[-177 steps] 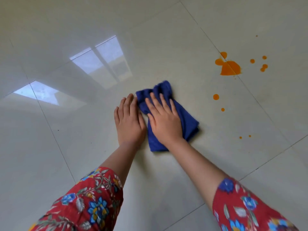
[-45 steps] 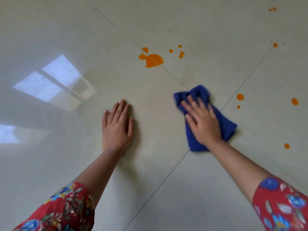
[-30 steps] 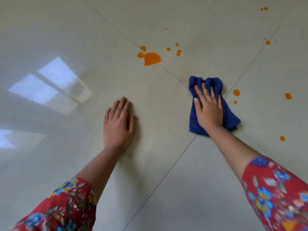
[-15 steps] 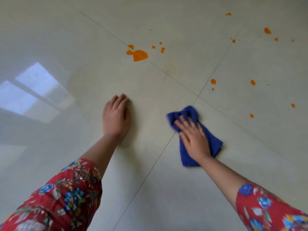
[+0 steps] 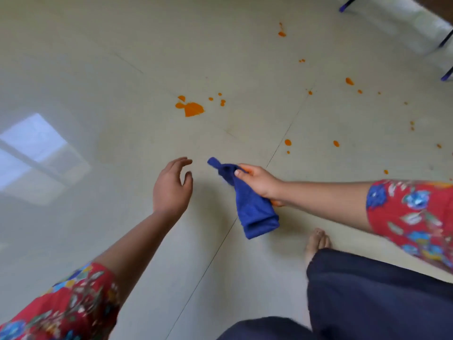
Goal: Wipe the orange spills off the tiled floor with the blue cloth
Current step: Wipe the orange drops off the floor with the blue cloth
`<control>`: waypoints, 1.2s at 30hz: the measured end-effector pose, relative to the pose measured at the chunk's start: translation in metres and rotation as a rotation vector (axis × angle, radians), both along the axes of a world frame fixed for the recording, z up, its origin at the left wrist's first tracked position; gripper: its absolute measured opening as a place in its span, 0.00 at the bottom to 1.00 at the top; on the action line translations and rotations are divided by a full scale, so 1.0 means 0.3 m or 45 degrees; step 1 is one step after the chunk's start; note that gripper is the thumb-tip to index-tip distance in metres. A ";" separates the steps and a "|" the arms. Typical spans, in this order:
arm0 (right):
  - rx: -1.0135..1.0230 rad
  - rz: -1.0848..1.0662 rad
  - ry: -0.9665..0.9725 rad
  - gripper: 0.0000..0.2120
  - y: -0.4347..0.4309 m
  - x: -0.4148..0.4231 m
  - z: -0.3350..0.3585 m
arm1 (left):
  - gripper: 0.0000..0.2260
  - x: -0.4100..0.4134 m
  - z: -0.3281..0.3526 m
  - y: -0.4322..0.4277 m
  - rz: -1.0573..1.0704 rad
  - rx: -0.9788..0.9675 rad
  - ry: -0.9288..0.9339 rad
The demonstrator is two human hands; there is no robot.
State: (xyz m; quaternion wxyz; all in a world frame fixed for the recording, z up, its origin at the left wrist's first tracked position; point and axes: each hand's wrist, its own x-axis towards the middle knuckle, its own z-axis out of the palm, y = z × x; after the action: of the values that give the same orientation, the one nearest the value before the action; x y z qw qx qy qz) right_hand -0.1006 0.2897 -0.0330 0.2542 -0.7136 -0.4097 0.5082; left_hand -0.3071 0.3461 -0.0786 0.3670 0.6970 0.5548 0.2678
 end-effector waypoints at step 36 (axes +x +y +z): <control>0.079 -0.170 0.945 0.19 0.620 0.577 -0.093 | 0.11 0.345 0.216 0.562 0.000 -0.296 0.210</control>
State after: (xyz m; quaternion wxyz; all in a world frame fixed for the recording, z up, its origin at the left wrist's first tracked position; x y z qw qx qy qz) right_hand 0.0725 0.4756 -0.0608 0.4395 -0.4982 -0.2575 0.7017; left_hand -0.2036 0.5147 -0.0139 0.3983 0.6695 0.6104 0.1435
